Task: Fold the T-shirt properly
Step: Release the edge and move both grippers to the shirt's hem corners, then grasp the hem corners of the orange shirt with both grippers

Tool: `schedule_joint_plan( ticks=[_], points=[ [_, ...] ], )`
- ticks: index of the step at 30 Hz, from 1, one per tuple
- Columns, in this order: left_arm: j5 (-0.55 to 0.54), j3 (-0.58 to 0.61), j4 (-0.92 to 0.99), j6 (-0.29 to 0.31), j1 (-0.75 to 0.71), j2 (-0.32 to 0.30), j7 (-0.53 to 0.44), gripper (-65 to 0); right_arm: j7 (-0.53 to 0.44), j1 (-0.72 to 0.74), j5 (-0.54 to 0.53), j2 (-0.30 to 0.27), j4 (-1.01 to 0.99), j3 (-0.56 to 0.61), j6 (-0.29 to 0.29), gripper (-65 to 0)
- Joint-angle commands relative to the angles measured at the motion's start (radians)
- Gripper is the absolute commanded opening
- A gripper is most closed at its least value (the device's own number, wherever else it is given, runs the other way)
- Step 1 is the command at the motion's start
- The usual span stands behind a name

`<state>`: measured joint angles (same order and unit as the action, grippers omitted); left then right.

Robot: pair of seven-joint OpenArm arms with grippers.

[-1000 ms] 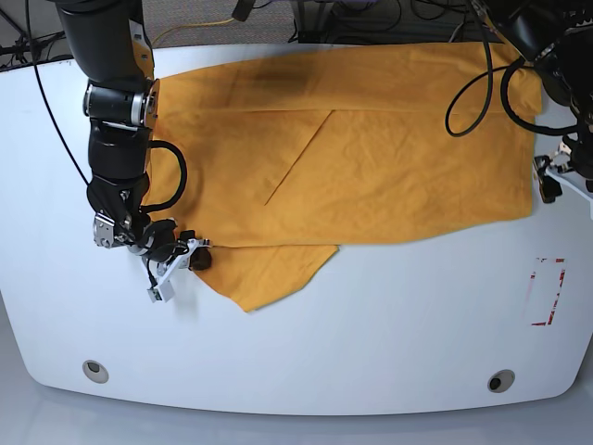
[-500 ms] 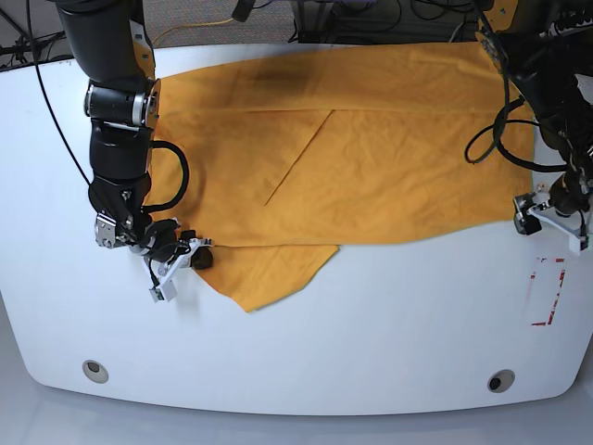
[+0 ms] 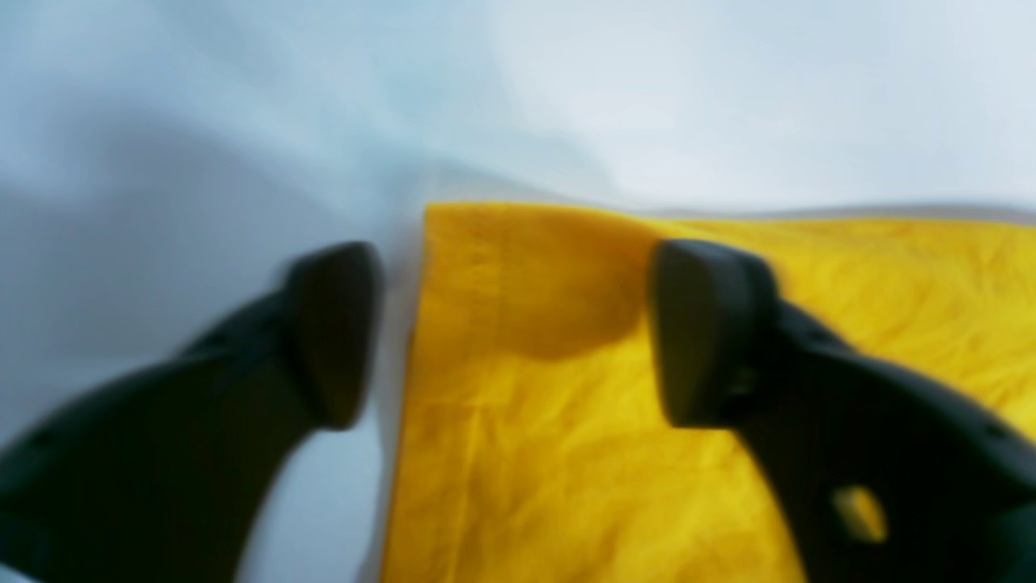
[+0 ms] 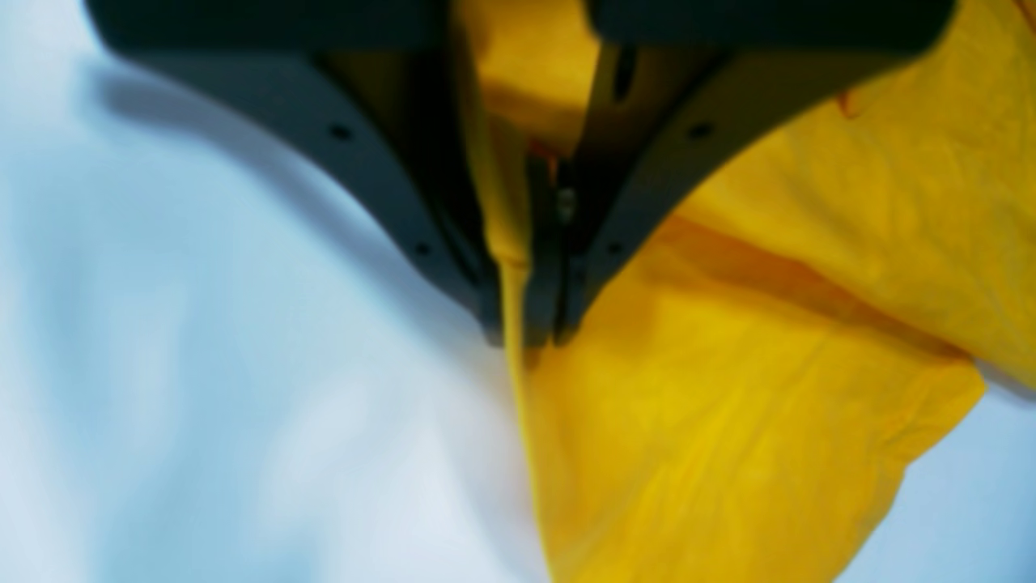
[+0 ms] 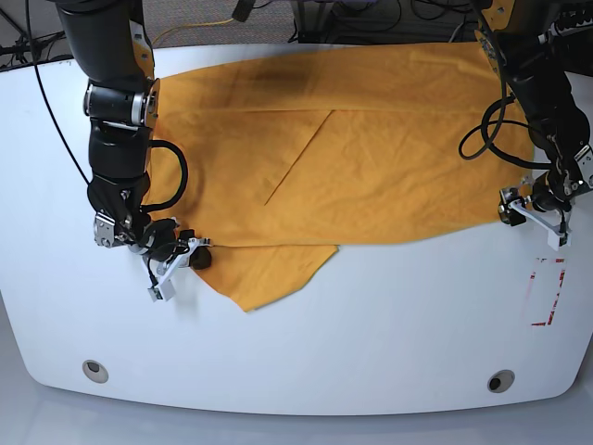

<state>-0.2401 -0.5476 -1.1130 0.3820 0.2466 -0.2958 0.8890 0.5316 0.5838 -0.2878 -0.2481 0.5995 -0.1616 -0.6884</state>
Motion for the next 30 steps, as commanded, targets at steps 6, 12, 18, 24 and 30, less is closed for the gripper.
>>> schedule_joint_plan(
  ticks=[6,12,18,24,30],
  points=[
    [-0.002,0.065,-0.011,0.002,0.020,-0.003,-0.123,-61.5,-0.012,0.025,-0.014,-0.017,0.101,0.000,-0.010,-65.0],
    [-0.003,0.096,-0.055,0.002,0.053,-0.003,-0.124,-64.4,0.086,-0.002,-0.012,-0.026,0.264,0.000,-0.010,-65.0],
    [-0.008,0.097,-0.120,0.002,0.067,-0.003,-0.121,-64.4,0.198,-0.028,-0.014,-0.053,0.400,-0.006,-0.010,-65.0],
    [-0.009,0.093,-0.186,0.050,0.059,-0.004,-0.120,-64.4,0.307,-0.091,-0.023,-0.093,0.604,-0.008,-0.010,-65.0],
    [-0.002,0.096,-0.197,0.088,0.018,-0.033,-0.098,-61.3,0.348,-0.157,-0.023,-0.110,0.724,-0.008,-0.010,-65.0]
  ],
)
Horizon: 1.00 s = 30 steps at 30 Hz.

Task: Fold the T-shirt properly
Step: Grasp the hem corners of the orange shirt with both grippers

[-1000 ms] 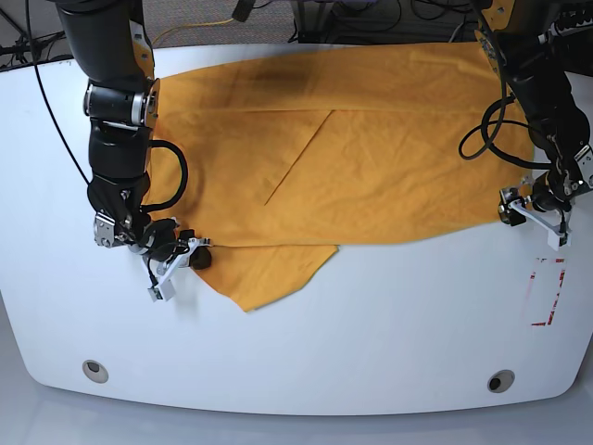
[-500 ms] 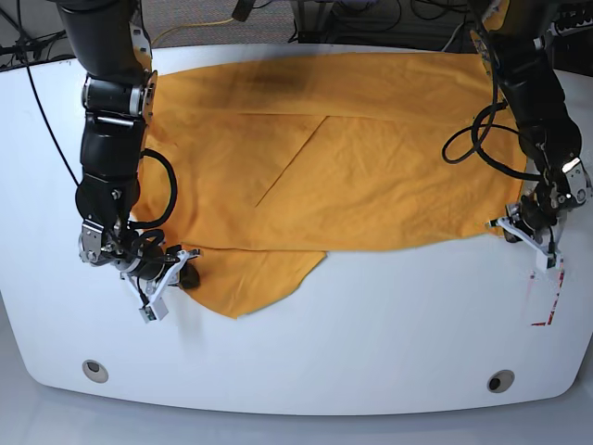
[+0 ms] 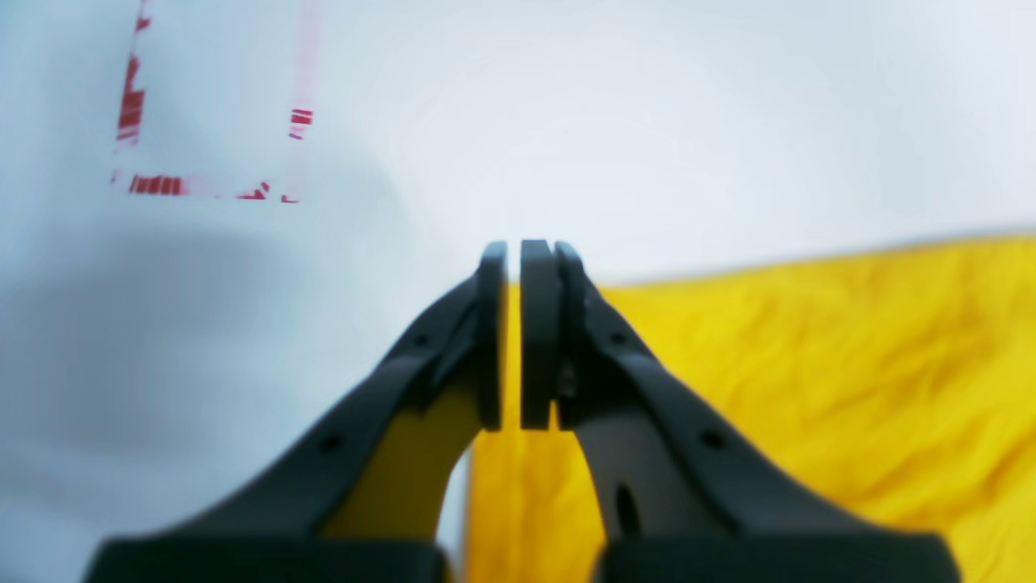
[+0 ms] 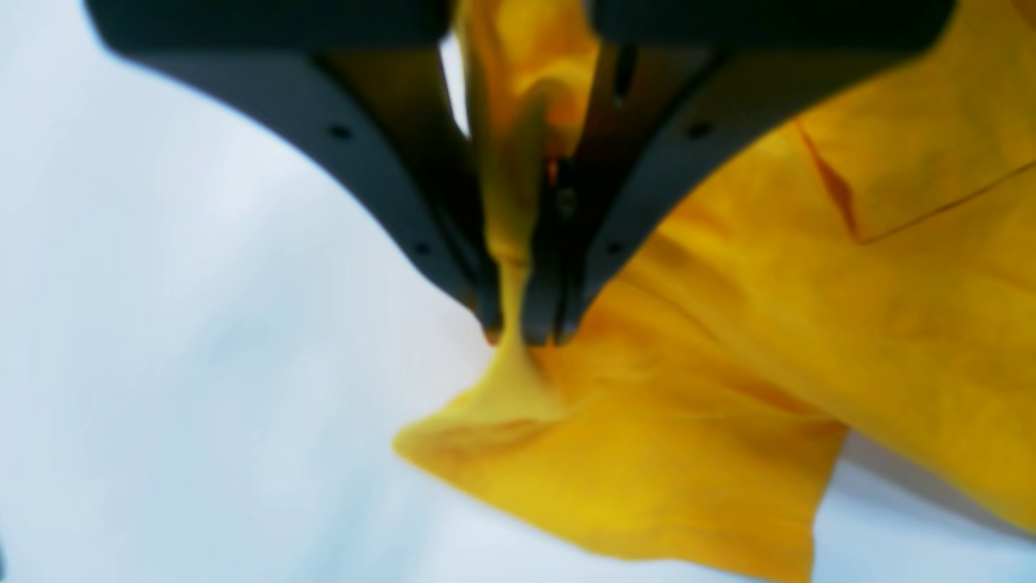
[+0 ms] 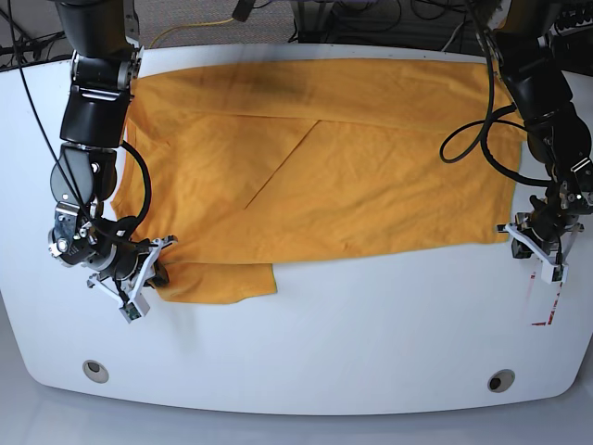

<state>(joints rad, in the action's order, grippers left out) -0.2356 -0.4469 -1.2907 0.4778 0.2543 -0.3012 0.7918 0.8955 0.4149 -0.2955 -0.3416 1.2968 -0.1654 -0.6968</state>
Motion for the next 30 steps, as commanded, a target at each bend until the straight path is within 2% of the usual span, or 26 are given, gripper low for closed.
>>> schedule_joint_plan(
  ticks=[1,3,4,6,7,8,15,22,26,28,30],
  points=[
    [-0.006,-0.008,-0.019,-0.012,0.010,-0.028,0.013,-56.7,-0.016,0.008,-0.015,-0.018,0.025,-0.004,-0.001,-65.0],
    [-0.006,-0.016,-0.019,-0.024,0.010,-0.028,0.034,-44.0,-0.016,0.005,-0.012,-0.018,0.023,-0.004,-0.001,-65.0],
    [-0.006,-0.036,-0.019,-0.037,0.004,-0.028,0.041,-34.9,-0.016,0.003,-0.011,-0.012,0.023,-0.004,-0.001,-65.0],
    [-0.008,-0.082,-0.019,-0.052,-0.016,-0.023,0.038,-21.7,-0.016,0.002,-0.015,-0.011,0.023,-0.003,-0.001,-65.0],
    [-0.008,-0.103,-0.019,-0.058,-0.019,-0.022,0.036,-15.8,-0.016,-0.004,-0.015,-0.009,0.023,-0.003,-0.001,-65.0],
    [-0.008,-0.109,-0.017,-0.063,-0.017,-0.022,0.036,-13.8,-0.016,-0.007,-0.015,-0.006,0.023,-0.003,-0.001,-65.0],
    [-0.011,-0.046,0.109,-0.069,0.009,-0.022,0.033,-16.1,-0.016,-0.012,-0.015,0.017,0.023,-0.004,-0.001,-65.0],
    [-0.014,-0.043,0.250,-0.064,0.053,-0.019,-0.021,-16.2,-0.016,-0.012,-0.008,0.045,0.023,-0.004,-0.001,-65.0],
    [-0.015,-0.043,0.268,-0.063,0.064,0.010,-0.021,-16.4,-0.016,-0.012,-0.008,0.045,0.023,-0.004,-0.001,-65.0],
    [-0.015,-0.042,0.270,-0.046,0.064,0.015,-0.021,-16.7,-0.016,-0.012,-0.008,0.045,0.023,-0.004,-0.001,-65.0],
    [-0.014,-0.028,0.271,-0.011,0.067,0.018,-0.021,-20.1,-0.016,-0.012,-0.008,0.048,0.023,-0.004,-0.001,-65.0]
  ],
)
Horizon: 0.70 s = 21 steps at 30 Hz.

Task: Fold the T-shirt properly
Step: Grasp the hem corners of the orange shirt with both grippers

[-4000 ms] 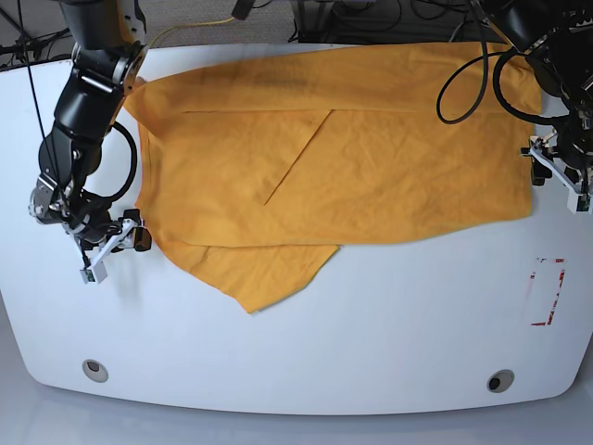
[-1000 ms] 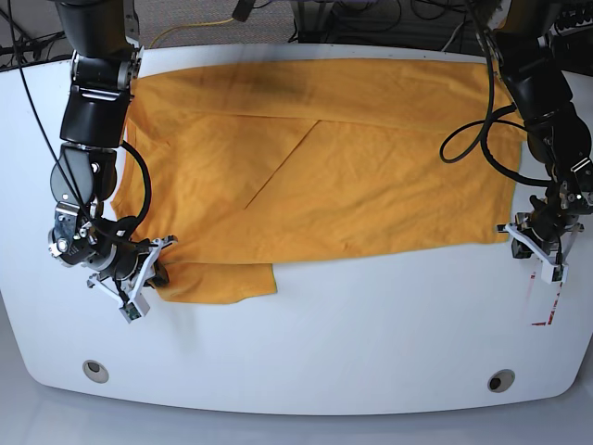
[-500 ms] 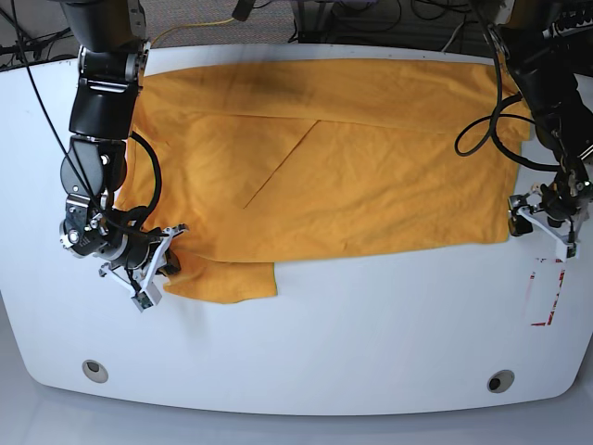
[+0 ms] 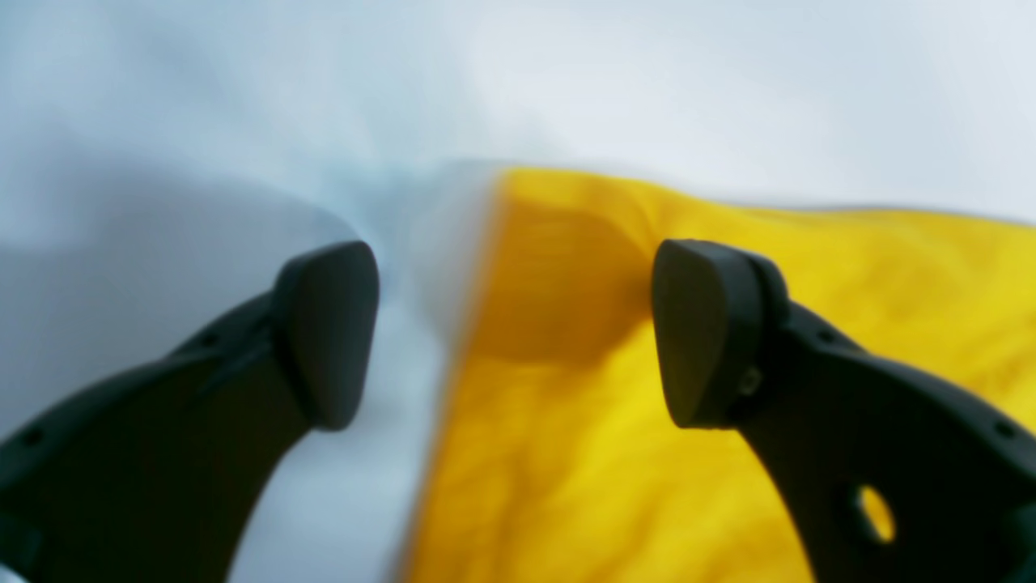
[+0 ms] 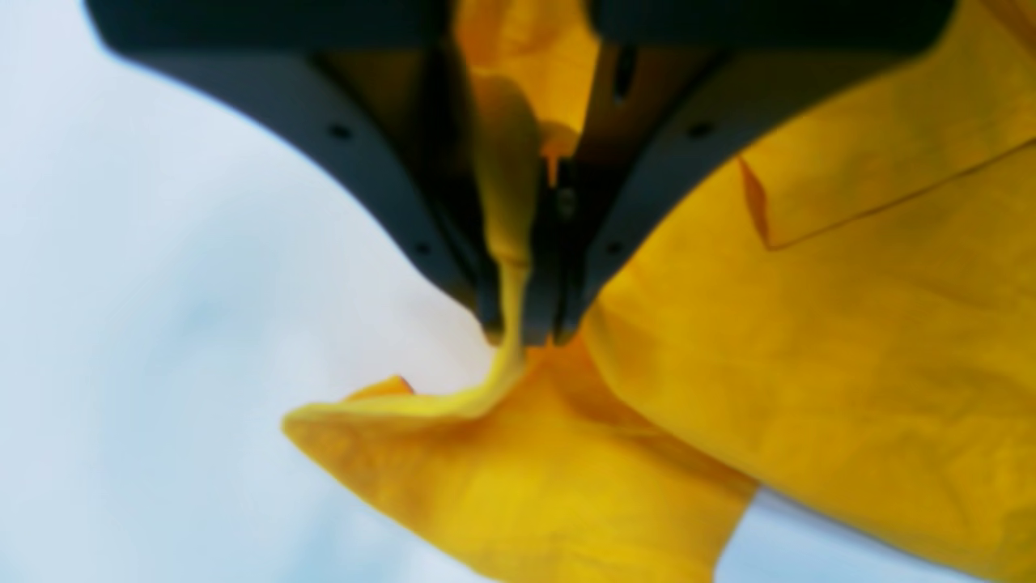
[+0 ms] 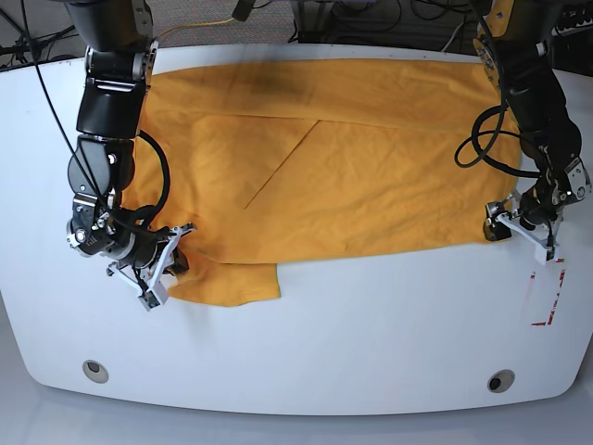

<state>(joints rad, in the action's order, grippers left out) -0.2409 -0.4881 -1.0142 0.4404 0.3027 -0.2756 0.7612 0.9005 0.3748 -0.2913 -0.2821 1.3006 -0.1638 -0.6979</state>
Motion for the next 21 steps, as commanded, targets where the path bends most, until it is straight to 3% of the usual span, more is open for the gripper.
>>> schedule_joint_plan(
  ticks=[1,5,9,15,21],
  points=[
    [-0.008,0.029,-0.005,0.044,0.020,-0.003,0.010,-23.1,-0.021,0.028,-0.012,-0.010,0.020,-0.006,0.000,-65.0],
    [-0.004,0.090,-0.005,0.074,0.020,0.016,0.010,-35.4,-0.021,0.030,-0.012,-0.010,0.020,-0.006,0.000,-65.0],
    [-0.002,0.102,-0.005,0.064,0.022,0.017,0.002,-41.8,-0.021,0.030,-0.012,-0.013,0.020,-0.006,0.000,-65.0],
    [-0.001,0.105,-0.005,0.007,0.022,0.017,-0.087,-65.0,-0.021,0.030,-0.012,-0.015,0.026,-0.006,0.000,-65.0],
    [-0.007,0.101,-0.015,-0.001,0.023,0.014,-0.093,-65.0,-0.021,0.034,-0.013,-0.016,0.052,-0.006,0.000,-65.0]
  ],
)
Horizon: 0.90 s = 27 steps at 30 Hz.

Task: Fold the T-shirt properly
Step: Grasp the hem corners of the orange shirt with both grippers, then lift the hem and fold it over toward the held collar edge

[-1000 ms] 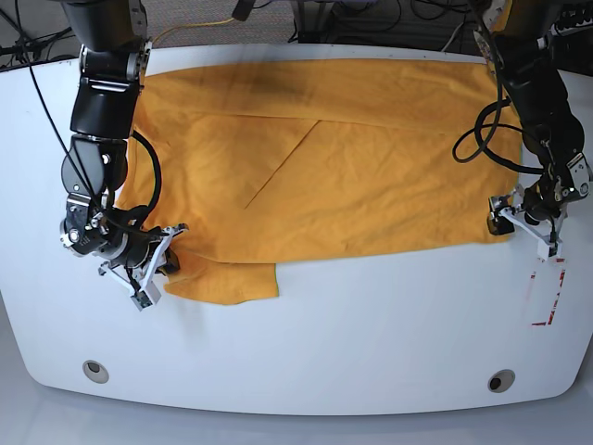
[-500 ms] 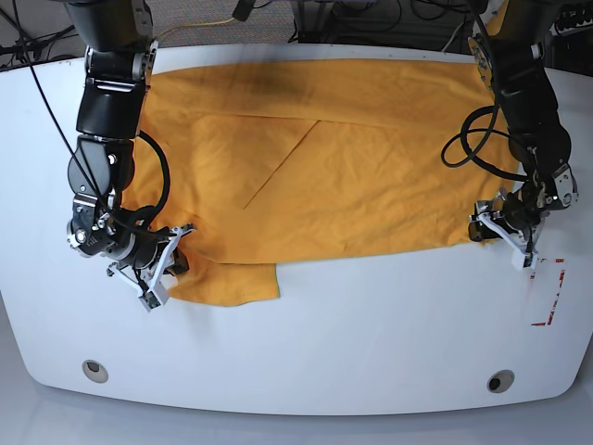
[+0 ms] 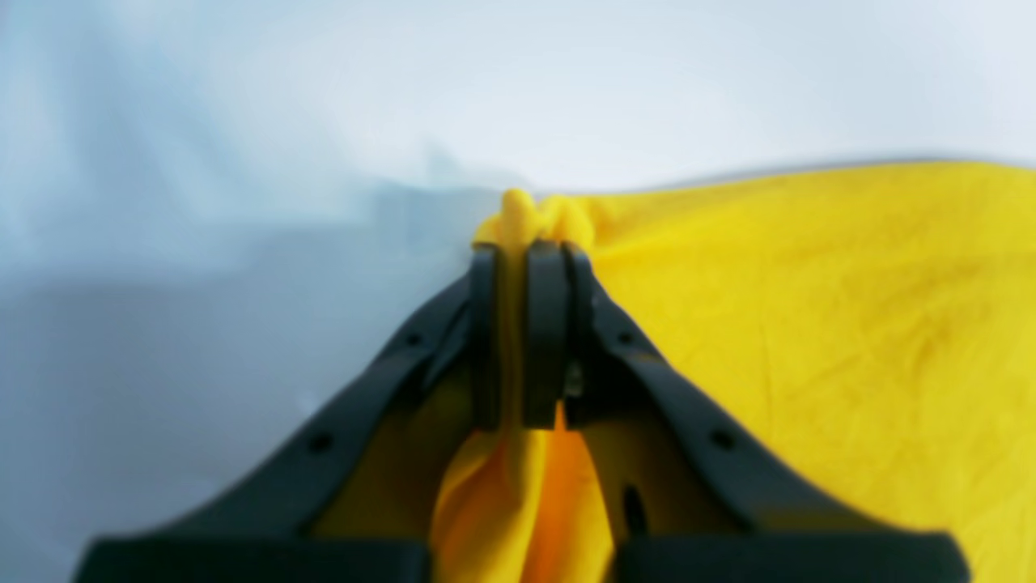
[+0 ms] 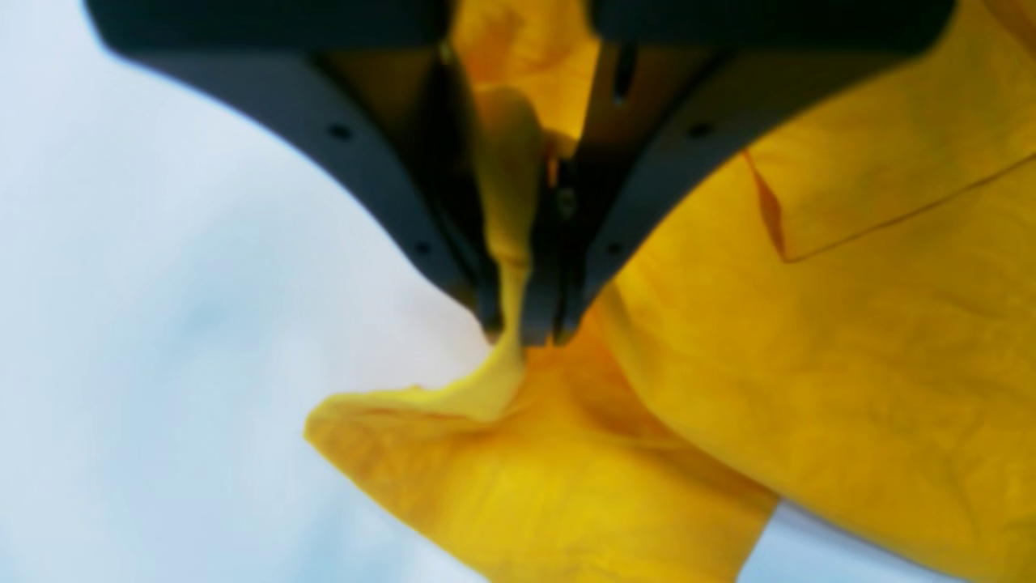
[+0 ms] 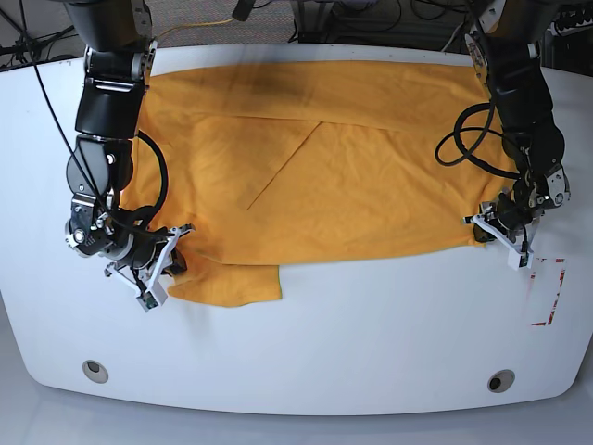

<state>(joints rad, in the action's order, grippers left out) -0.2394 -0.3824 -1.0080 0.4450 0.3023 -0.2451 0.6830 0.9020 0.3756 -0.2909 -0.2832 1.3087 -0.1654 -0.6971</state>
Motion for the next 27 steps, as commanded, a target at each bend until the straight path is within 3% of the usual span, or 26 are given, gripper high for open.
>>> schedule_joint_plan(
  ticks=[1,9,14,20,27],
  points=[
    [-0.010,-0.005,-0.028,-0.004,0.025,-0.020,-0.015,-65.0,-0.022,0.033,-0.012,-0.015,0.062,-0.004,-0.001,-65.0],
    [-0.010,-0.008,-0.163,-0.004,0.010,-0.043,-0.010,-65.0,-0.016,0.029,-0.020,-0.054,0.121,-0.006,-0.001,-65.0],
    [-0.013,-0.020,-0.228,-0.001,-0.030,-0.046,-0.010,-65.0,0.050,0.006,-0.020,-0.069,0.174,-0.061,-0.001,-65.0],
    [-0.011,-0.068,-0.343,0.099,-0.107,-0.041,-0.010,-65.0,0.144,-0.053,-0.021,-0.064,0.299,-0.136,-0.001,-65.0],
    [-0.011,-0.119,-0.417,0.133,-0.194,-0.046,-0.010,-65.0,0.230,-0.172,-0.021,-0.034,0.460,-0.185,-0.001,-65.0]
  ],
)
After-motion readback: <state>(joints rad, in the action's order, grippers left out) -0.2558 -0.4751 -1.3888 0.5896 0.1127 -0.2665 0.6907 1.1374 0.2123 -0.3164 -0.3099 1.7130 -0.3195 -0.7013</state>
